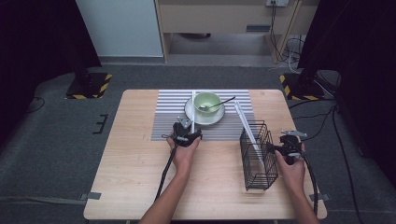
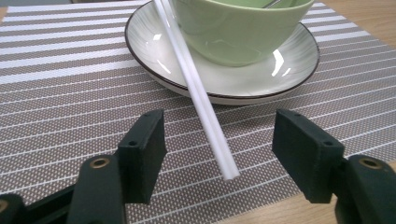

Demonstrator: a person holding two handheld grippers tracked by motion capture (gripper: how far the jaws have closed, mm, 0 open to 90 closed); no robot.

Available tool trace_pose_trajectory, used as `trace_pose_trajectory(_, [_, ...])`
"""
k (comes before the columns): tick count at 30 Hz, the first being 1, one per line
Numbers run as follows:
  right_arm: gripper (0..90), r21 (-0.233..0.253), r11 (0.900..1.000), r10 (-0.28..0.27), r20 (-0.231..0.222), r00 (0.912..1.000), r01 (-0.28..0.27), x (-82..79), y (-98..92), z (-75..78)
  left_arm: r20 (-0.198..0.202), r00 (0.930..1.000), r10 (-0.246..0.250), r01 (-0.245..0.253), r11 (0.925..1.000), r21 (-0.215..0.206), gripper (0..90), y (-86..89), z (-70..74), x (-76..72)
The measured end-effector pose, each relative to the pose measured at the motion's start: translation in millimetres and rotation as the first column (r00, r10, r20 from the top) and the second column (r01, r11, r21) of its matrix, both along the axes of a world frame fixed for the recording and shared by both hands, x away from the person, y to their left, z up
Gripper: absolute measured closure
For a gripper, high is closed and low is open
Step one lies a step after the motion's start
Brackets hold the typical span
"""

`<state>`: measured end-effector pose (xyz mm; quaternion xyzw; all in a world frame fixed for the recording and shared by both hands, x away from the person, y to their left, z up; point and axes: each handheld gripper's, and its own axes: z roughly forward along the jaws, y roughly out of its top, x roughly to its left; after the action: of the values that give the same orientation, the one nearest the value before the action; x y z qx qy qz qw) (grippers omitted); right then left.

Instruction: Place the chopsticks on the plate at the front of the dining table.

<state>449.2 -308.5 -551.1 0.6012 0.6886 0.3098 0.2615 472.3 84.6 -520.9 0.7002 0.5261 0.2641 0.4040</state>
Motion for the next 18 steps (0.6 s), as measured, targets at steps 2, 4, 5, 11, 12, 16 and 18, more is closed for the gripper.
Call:
trace_pose_trajectory(2, [11.5, 0.000, 1.000, 0.000, 0.000, 1.0000, 0.000, 0.0, 0.0, 0.0, -0.003, 0.9999, -0.010, 0.010, 1.0000, 0.000, 31.3, 0.0, 0.8, -0.1])
trace_pose_trajectory(4, [11.5, 0.000, 1.000, 0.000, 0.000, 1.0000, 0.000, 0.0, 0.0, 0.0, -0.007, 0.9998, -0.021, 0.021, 0.9998, -0.005, 30.2, 0.0, 1.5, -0.3])
trace_pose_trajectory(5, [11.4, 0.000, 1.000, 0.000, 0.000, 1.0000, 0.000, 0.0, 0.0, 0.0, -0.012, 0.9994, -0.034, 0.034, 0.9994, 0.002, 30.2, 0.2, 1.9, -0.3])
trace_pose_trajectory(11, [11.5, 0.000, 1.000, 0.000, 0.000, 1.0000, 0.000, 0.0, 0.0, 0.0, -0.024, 0.9969, -0.075, 0.075, 0.9970, 0.018, 27.1, 3.1, 8.4, -1.8])
trace_pose_trajectory(12, [11.4, 0.000, 1.000, 0.000, 0.000, 1.0000, 0.000, 0.0, 0.0, 0.0, -0.024, 0.9963, -0.082, 0.083, 0.9964, 0.020, 26.9, 4.4, 10.1, -2.1])
trace_pose_trajectory(16, [11.4, 0.000, 1.000, 0.000, 0.000, 1.0000, 0.000, 0.0, 0.0, 0.0, -0.035, 0.9932, -0.111, 0.111, 0.9937, 0.014, 24.4, 7.1, 16.6, -1.6])
trace_pose_trajectory(18, [11.5, 0.000, 1.000, 0.000, 0.000, 1.0000, 0.000, 0.0, 0.0, 0.0, -0.040, 0.9915, -0.124, 0.124, 0.9922, 0.007, 22.5, 8.4, 18.8, -1.9])
